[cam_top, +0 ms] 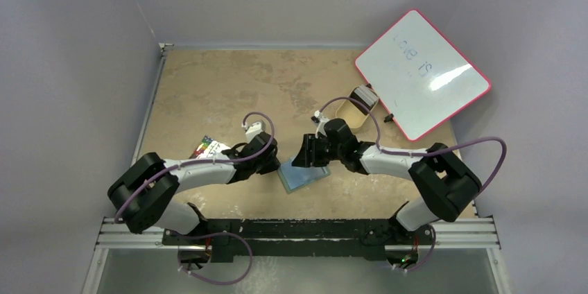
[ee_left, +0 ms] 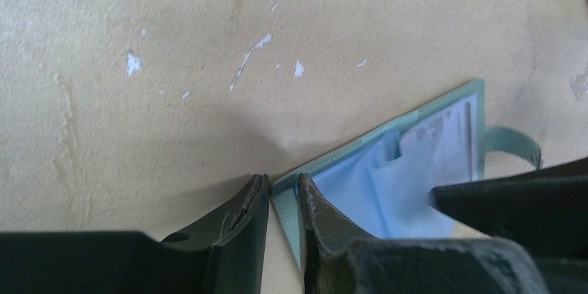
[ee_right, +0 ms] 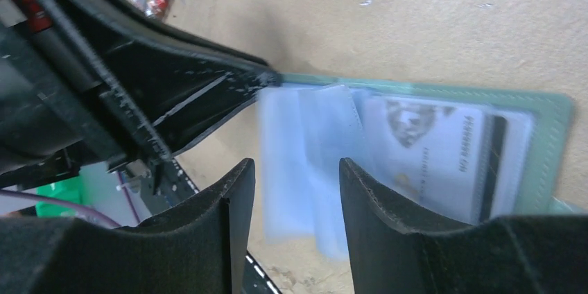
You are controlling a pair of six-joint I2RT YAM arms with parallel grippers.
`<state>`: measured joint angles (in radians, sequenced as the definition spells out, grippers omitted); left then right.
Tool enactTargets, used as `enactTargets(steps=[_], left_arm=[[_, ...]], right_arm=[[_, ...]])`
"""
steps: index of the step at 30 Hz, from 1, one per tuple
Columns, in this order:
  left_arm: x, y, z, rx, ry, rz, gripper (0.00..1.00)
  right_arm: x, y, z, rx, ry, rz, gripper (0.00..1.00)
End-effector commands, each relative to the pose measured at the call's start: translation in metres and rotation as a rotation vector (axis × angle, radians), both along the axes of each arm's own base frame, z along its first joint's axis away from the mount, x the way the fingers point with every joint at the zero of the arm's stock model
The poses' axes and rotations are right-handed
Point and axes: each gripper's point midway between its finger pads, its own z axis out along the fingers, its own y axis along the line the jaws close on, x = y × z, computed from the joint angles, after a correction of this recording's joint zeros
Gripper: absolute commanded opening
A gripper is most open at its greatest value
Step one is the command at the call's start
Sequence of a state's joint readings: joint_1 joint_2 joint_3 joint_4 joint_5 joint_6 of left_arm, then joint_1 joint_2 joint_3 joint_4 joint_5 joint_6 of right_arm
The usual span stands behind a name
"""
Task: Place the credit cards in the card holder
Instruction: Turn over the card slot in the card holder, then pick up the credit card from the storage box.
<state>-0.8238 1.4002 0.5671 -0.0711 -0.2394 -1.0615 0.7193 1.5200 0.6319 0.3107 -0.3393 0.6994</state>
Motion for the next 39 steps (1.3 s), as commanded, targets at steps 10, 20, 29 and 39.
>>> enactTargets(steps=[10, 20, 29, 39], left_arm=[[0.036, -0.018, 0.042, 0.003, -0.096, -0.027, 0.22], [0.027, -0.02, 0.069, -0.067, -0.118, -0.044, 0.27], [0.016, -0.023, 0.089, -0.138, -0.177, -0.124, 0.51], [0.011, -0.002, 0.157, -0.092, -0.329, -0.191, 0.63]], right_arm=[[-0.001, 0.002, 0.008, 0.041, -0.008, -0.016, 0.46], [0.019, -0.022, 0.021, -0.123, -0.087, -0.097, 0.44], [0.091, -0.055, 0.072, -0.404, -0.41, -0.115, 0.5], [0.198, -0.172, 0.098, -0.834, -0.538, -0.366, 0.54]])
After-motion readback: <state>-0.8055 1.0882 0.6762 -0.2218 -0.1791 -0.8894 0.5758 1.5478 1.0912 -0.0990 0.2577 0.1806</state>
